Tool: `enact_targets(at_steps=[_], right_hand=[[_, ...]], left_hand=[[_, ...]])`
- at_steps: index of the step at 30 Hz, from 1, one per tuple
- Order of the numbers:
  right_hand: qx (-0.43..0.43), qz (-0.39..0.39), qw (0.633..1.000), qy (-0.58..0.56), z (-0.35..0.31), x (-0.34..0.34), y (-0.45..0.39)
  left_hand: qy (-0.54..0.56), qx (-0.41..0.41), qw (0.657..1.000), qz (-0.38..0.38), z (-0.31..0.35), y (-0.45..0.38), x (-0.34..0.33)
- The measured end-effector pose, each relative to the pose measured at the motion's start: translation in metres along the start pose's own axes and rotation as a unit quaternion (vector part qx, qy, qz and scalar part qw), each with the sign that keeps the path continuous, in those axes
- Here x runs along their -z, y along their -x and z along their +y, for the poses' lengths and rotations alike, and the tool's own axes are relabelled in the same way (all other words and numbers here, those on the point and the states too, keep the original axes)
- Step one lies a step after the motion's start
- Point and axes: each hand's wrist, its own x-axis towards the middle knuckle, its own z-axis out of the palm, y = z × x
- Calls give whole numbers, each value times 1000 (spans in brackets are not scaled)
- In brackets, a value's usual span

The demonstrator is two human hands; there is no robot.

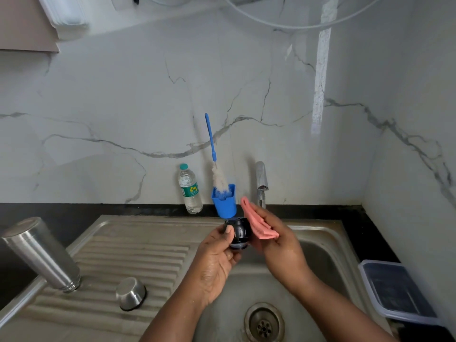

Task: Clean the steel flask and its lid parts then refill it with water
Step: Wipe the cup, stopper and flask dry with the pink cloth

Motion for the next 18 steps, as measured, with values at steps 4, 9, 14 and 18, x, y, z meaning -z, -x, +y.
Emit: enact_targets(at_steps=[4,9,14,18], right_hand=[[-63,10,998,-18,-1,-17,19],[-151,-5,988,-16,-10,-6,21],[-182,30,981,-61,-20,-5,13],[-231,21,966,-113,-20,-9,26]], left_hand=[[-25,-45,997,62,1,-3,4],[-74,-84,991,68,1,-1,18],[-107,-99,989,-31,-10,5,19],[-124,-130,982,-53,-11,11,20]])
